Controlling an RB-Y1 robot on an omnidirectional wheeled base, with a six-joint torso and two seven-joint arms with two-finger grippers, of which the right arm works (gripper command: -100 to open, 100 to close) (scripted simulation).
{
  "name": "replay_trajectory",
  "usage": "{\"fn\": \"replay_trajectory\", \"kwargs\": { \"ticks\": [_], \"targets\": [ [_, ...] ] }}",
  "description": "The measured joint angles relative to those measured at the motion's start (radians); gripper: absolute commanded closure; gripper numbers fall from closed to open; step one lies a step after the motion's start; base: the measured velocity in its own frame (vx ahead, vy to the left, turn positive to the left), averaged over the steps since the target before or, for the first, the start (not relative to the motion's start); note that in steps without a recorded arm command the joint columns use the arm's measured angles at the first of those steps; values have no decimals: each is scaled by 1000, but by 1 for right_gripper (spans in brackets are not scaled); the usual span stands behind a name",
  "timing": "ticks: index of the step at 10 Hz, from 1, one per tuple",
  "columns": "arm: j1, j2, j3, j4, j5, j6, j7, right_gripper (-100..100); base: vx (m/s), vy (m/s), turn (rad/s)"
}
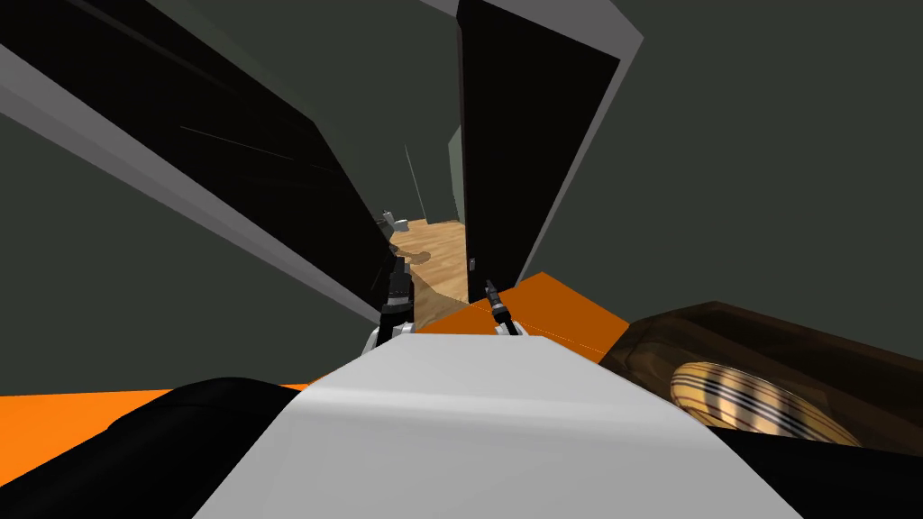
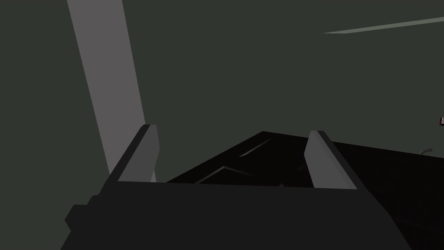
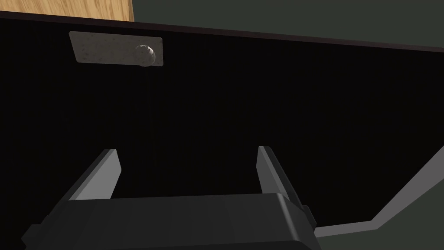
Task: Push the door open
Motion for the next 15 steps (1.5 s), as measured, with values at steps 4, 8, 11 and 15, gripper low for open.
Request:
{"fn": "replay_trajectory", "kwargs": {
  "ticks": [4,8,11,15],
  "targets": [
    [0,0,0,1,0,0,0,-100,-1,1,5],
    [5,-4,3,5,0,0,-3,-100,64,2,5],
    [3,-4,10,51,-1,-14,-11,-100,133,0,22],
    [3,0,16,86,-2,-23,-19,-100,167,-77,157]
  ]
}}
